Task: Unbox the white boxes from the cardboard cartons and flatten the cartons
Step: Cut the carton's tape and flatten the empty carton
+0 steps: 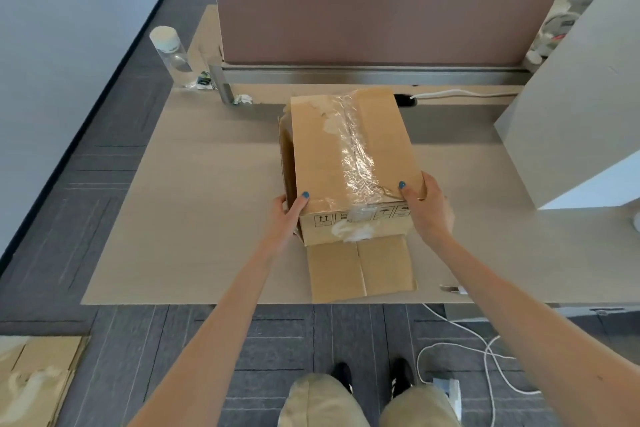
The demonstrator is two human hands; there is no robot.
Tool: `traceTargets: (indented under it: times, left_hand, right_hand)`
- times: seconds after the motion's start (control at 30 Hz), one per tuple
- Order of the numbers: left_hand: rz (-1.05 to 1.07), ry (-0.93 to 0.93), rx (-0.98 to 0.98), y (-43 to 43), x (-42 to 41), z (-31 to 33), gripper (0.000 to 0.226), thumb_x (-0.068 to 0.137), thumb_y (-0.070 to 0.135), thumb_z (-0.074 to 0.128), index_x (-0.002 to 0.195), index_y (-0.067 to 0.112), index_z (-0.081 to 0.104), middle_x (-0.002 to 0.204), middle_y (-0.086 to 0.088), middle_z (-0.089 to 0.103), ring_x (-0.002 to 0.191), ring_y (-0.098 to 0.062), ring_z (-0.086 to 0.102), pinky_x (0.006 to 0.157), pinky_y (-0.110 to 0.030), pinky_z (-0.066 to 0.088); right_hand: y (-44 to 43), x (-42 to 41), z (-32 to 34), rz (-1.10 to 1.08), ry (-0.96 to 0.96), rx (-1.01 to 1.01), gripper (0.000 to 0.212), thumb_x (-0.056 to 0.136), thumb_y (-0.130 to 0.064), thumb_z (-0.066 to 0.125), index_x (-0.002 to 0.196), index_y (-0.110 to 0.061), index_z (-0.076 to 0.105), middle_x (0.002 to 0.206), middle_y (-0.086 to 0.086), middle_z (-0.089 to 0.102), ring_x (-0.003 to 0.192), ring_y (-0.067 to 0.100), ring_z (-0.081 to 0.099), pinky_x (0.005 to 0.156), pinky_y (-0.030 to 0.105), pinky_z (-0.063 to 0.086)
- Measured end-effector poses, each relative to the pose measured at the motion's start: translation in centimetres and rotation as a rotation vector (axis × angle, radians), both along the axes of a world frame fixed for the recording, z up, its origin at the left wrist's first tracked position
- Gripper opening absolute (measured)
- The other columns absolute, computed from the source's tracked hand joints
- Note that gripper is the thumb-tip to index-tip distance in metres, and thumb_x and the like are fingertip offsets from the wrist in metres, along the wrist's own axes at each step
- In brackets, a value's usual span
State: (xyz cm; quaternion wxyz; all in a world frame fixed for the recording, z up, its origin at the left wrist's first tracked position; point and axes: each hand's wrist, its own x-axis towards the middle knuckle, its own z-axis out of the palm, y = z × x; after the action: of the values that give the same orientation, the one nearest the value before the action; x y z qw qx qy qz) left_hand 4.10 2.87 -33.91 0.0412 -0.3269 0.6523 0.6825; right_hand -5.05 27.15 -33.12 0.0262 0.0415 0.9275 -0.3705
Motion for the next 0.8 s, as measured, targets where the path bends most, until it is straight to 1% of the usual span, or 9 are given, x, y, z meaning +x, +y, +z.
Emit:
traceTargets:
  times: [0.13, 0.23, 0.33, 0.4, 0.43, 0.5, 0.6, 0.7, 0.8]
  left_hand:
    - [-0.039, 0.043, 0.055, 3.5, -1.1, -1.4, 0.046, 0.098, 0.038, 0.057, 0.133, 0.017, 0.035, 0.112, 0.008, 0.058, 0.101, -0.012, 0.062, 0.089, -0.037, 0.054]
    - [-0.085, 0.092, 0.011, 5.4, -2.3, -2.5, 0.039, 0.096, 0.04, 0.06, 0.126, 0.021, 0.043, 0.121, 0.005, 0.061, 0.103, -0.003, 0.062, 0.096, -0.032, 0.051]
    - [-0.077, 0.129, -0.053, 6.6, -3.3, -2.9, 0.052, 0.093, 0.042, 0.065, 0.135, 0.015, 0.05, 0.123, 0.005, 0.064, 0.107, -0.006, 0.063, 0.086, -0.016, 0.051]
    - [-0.059, 0.117, -0.128, 6.9, -3.4, -2.8, 0.067, 0.089, 0.051, 0.067, 0.141, 0.015, 0.044, 0.13, 0.004, 0.06, 0.111, -0.007, 0.06, 0.083, -0.009, 0.048]
    - [-0.053, 0.094, -0.199, 6.8, -3.4, -3.0, 0.083, 0.083, 0.064, 0.066, 0.146, 0.018, 0.038, 0.138, 0.003, 0.056, 0.12, -0.011, 0.056, 0.092, -0.015, 0.047]
    - [-0.098, 0.026, -0.426, 6.5, -3.4, -2.9, 0.105, 0.073, 0.084, 0.055, 0.155, 0.026, 0.022, 0.154, -0.003, 0.039, 0.14, -0.022, 0.039, 0.114, -0.041, 0.036]
    - [-0.185, 0.033, -0.763, 6.9, -3.2, -2.4, 0.084, 0.092, 0.064, 0.049, 0.158, 0.025, 0.015, 0.165, -0.009, 0.014, 0.151, -0.028, 0.013, 0.122, -0.045, 0.014]
    - [-0.225, 0.192, -0.933, 7.9, -2.9, -1.4, 0.063, 0.102, 0.043, 0.046, 0.156, 0.022, 0.024, 0.164, -0.009, 0.019, 0.151, -0.028, 0.015, 0.12, -0.046, 0.021]
    - [-0.269, 0.307, -1.122, 9.2, -2.2, -1.7, 0.05, 0.102, 0.035, 0.042, 0.15, 0.02, 0.039, 0.16, -0.007, 0.03, 0.148, -0.028, 0.025, 0.117, -0.048, 0.027]
  right_hand:
    - [2.9, -0.8, -0.3, -0.04, 0.0, -0.048, 0.046, 0.094, -0.039, 0.053, 0.135, -0.021, 0.043, 0.107, 0.0, 0.061, 0.088, 0.02, 0.051, 0.073, 0.034, 0.042]
    - [5.2, -1.6, -0.5, -0.056, -0.038, -0.102, 0.051, 0.095, -0.036, 0.053, 0.14, -0.018, 0.038, 0.108, -0.002, 0.055, 0.092, 0.021, 0.051, 0.074, 0.032, 0.04]
    - [7.1, -2.1, -0.6, -0.036, -0.088, -0.156, 0.054, 0.096, -0.035, 0.053, 0.143, -0.018, 0.033, 0.113, -0.002, 0.053, 0.097, 0.021, 0.052, 0.077, 0.031, 0.04]
    - [7.7, -2.5, -0.5, -0.01, -0.115, -0.172, 0.055, 0.096, -0.035, 0.054, 0.143, -0.018, 0.032, 0.115, -0.002, 0.053, 0.099, 0.021, 0.052, 0.08, 0.033, 0.042]
    - [7.9, -2.5, -0.4, -0.002, -0.126, -0.183, 0.056, 0.095, -0.035, 0.056, 0.143, -0.018, 0.032, 0.116, -0.002, 0.053, 0.099, 0.021, 0.053, 0.082, 0.034, 0.044]
    - [8.3, -2.4, -0.3, 0.002, -0.142, -0.202, 0.058, 0.094, -0.033, 0.059, 0.143, -0.016, 0.033, 0.117, -0.002, 0.054, 0.1, 0.02, 0.054, 0.083, 0.036, 0.045]
    - [9.2, -1.5, -0.5, 0.02, -0.136, -0.221, 0.055, 0.092, -0.028, 0.062, 0.138, -0.013, 0.037, 0.113, -0.002, 0.055, 0.098, 0.016, 0.052, 0.077, 0.03, 0.039]
    - [10.1, -0.9, -0.8, 0.052, -0.107, -0.266, 0.05, 0.09, -0.022, 0.065, 0.133, -0.011, 0.043, 0.119, 0.001, 0.057, 0.105, 0.016, 0.053, 0.081, 0.029, 0.039]
    - [11.0, -0.4, -1.2, 0.09, -0.087, -0.294, 0.048, 0.089, -0.018, 0.067, 0.131, -0.01, 0.046, 0.124, 0.002, 0.058, 0.113, 0.016, 0.054, 0.09, 0.03, 0.042]
